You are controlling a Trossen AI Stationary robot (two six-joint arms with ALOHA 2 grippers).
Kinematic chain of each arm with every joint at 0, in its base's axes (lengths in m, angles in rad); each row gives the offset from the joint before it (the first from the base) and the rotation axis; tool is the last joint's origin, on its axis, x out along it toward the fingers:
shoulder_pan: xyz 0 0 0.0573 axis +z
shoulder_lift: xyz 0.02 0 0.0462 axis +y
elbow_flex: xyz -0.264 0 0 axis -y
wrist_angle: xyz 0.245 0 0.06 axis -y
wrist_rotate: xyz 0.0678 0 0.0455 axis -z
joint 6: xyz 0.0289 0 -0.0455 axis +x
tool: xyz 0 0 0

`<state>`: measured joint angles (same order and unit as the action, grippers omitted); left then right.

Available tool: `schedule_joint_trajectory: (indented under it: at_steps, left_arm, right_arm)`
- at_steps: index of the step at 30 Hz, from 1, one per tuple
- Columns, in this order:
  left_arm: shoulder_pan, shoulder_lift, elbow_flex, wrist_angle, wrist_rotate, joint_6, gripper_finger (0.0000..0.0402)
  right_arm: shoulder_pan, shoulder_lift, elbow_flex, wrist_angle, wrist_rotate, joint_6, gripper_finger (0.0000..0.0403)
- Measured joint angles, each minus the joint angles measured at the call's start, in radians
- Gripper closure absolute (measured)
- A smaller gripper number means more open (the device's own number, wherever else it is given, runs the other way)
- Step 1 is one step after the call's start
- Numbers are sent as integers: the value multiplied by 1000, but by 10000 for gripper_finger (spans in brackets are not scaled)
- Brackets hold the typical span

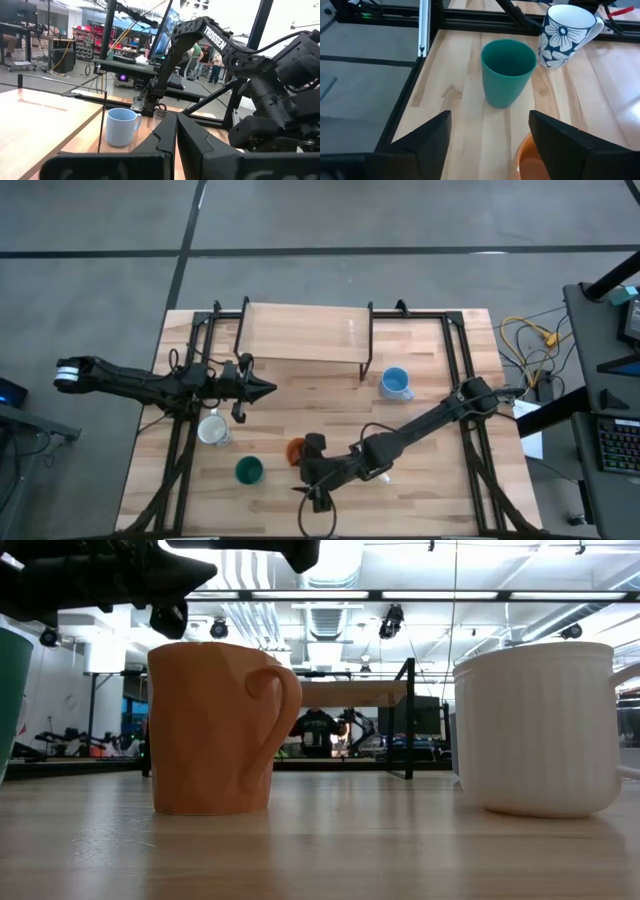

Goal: Stack small to large cups/mugs on shelf
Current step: Put the orange mug on the shelf

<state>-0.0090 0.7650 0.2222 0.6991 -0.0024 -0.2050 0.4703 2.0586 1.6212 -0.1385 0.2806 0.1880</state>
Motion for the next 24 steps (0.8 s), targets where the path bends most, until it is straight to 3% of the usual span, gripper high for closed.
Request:
schedule_joint_trajectory:
  at_steps: [11, 24]
  left_arm:
    - [-1, -83, -7, -1, 128, -2, 402]
    - [0, -142, -34, -2, 133, -1, 402]
  right_arm:
    - [-23, 14, 24, 21, 0, -28, 110]
    - [-50, 148, 231, -31, -55, -162, 112]
